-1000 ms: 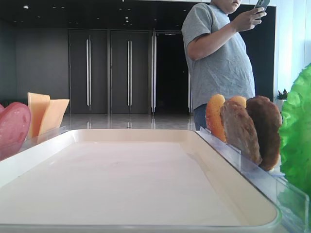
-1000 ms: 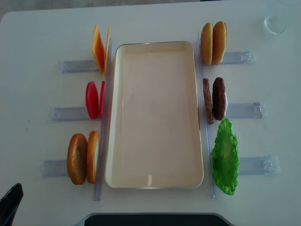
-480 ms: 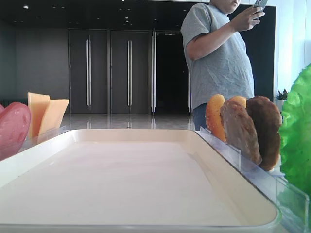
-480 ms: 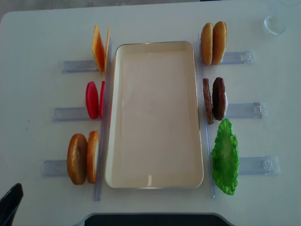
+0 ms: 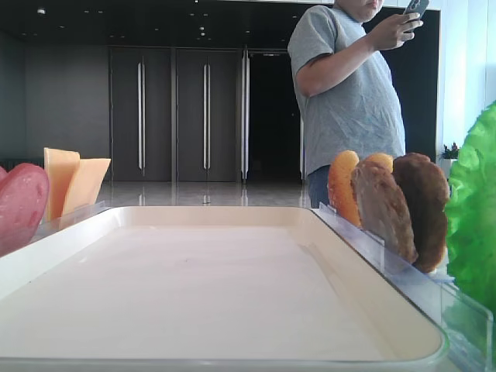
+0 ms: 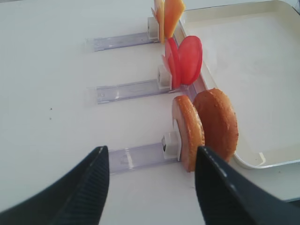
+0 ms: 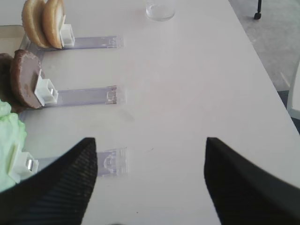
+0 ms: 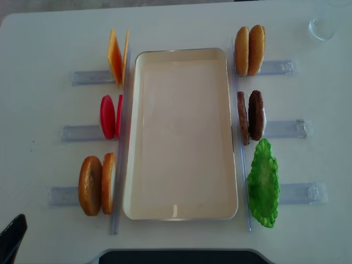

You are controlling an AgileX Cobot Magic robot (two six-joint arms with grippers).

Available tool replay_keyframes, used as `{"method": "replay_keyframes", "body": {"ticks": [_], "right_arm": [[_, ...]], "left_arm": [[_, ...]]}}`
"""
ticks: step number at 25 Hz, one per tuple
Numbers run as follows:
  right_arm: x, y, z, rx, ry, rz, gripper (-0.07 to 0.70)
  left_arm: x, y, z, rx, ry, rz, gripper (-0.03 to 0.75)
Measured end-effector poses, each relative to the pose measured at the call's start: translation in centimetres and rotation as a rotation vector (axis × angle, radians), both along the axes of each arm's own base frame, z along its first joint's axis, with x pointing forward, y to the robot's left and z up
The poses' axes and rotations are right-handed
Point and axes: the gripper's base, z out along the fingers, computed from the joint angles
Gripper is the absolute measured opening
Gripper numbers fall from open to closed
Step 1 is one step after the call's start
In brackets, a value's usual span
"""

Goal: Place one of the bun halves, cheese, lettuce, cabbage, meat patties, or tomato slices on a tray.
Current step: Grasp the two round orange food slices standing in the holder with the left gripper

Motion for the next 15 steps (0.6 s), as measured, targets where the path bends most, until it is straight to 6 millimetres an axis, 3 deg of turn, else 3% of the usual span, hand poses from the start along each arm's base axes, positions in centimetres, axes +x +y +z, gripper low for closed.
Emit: {"method": "replay_keyframes", "body": {"ticks": [15], "right_arm": [[0.0,0.0,0.0,0.0,0.0,0.0,0.465]], "left_arm": [[0.0,0.0,0.0,-0.018,0.002,0.011,0.451]]}}
